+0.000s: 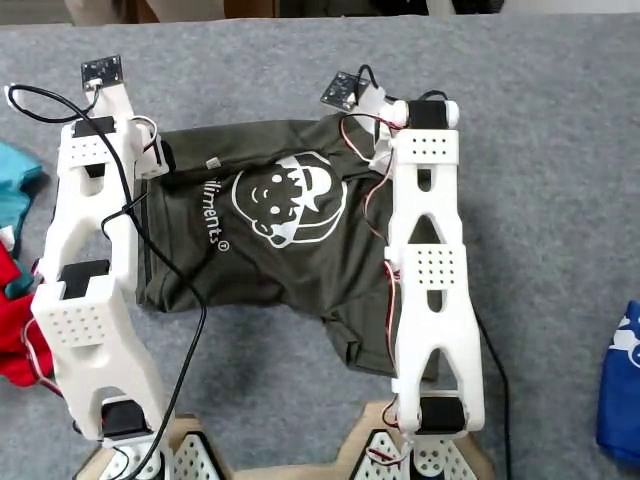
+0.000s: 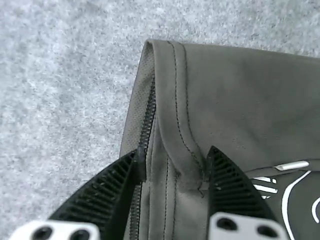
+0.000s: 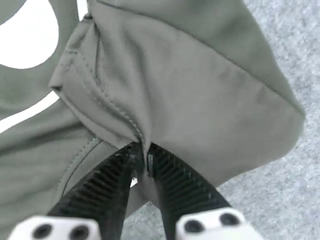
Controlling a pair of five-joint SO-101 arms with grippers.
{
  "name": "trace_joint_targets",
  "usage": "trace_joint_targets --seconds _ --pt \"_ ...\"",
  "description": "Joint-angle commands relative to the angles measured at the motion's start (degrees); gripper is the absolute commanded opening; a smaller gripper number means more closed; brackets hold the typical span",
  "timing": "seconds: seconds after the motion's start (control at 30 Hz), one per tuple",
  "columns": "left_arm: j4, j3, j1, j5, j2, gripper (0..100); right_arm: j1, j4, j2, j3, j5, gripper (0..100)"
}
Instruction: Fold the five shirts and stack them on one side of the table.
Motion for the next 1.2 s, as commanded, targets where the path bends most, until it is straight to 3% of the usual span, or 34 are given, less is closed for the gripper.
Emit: trace_joint_targets --seconds 0.0,0.57,0.77,0.9,1.07,1.17 --pt "0.3 -2.6 -0.3 0.4 -0.6 20 1.0 -1.6 -5.7 -2.0 -2.4 2.6" --pt "0.7 -5.2 -3.3 0.4 -1.1 20 1.9 1.6 -22.1 -1.9 -8.4 2.6" --pt "0.8 -6.4 -4.0 0.4 -1.1 4 1.9 1.8 -23.9 -2.0 -8.2 2.6" --pt "3.3 -8.4 -3.3 0.4 -1.2 4 0.8 3.9 -24.1 -1.8 -7.0 2.6" --pt "21.5 -17.6 3.1 0.4 -0.7 21 0.0 3.8 -22.3 -1.9 -7.0 2.6" --pt "27.9 -19.7 6.1 0.4 -0.1 31 0.0 3.7 -21.8 -1.5 -7.0 2.6"
